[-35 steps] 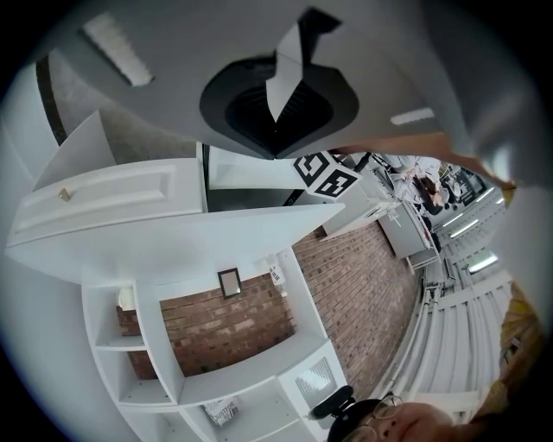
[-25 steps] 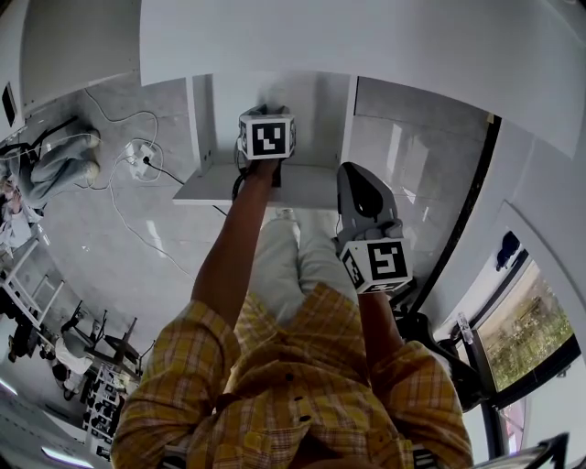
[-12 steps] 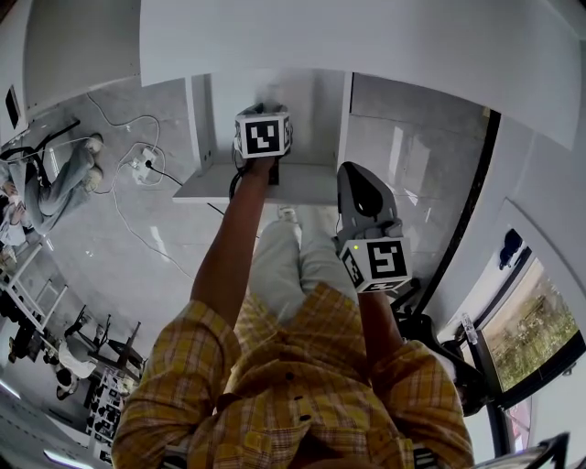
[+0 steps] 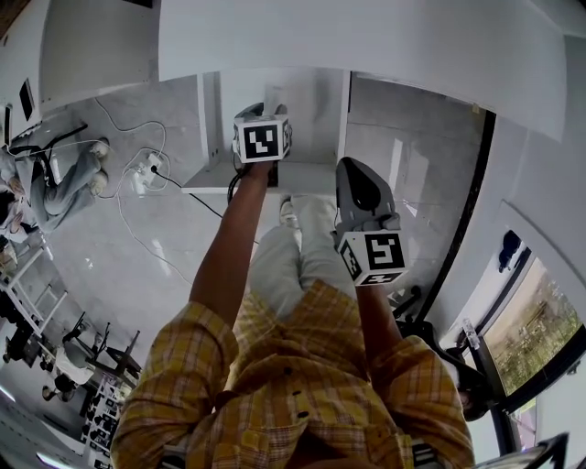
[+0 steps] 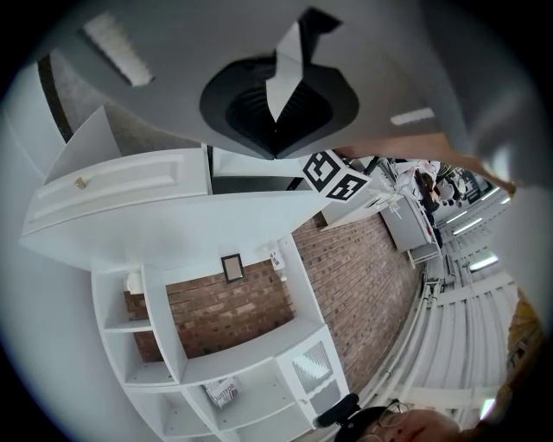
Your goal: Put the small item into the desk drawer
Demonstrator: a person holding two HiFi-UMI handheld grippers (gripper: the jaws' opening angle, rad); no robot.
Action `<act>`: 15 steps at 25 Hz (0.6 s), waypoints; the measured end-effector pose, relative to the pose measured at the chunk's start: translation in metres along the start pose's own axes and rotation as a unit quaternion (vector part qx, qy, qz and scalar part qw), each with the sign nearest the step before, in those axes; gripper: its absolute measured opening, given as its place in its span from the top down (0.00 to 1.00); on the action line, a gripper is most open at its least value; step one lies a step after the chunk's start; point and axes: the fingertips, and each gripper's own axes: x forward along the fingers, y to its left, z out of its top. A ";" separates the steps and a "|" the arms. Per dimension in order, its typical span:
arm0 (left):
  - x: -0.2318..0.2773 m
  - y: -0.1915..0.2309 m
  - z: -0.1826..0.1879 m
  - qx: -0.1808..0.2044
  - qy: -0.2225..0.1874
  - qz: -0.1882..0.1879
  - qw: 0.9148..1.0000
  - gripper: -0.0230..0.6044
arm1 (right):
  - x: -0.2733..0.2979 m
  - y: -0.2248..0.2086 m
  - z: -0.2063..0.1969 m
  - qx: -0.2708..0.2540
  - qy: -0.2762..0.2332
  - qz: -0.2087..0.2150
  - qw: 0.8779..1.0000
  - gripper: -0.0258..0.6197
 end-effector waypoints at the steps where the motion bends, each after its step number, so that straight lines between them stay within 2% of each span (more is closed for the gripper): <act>1: -0.005 0.000 0.001 0.000 -0.003 -0.001 1.000 0.68 | -0.001 0.002 0.003 -0.001 -0.001 0.000 1.000 0.96; 5: -0.031 0.000 0.013 0.002 -0.025 -0.001 1.000 0.72 | -0.002 0.015 0.015 -0.010 -0.007 0.007 1.000 0.96; 15: -0.112 -0.011 0.032 0.008 -0.091 -0.008 0.996 0.76 | -0.027 0.049 0.052 -0.049 -0.026 0.008 0.998 0.96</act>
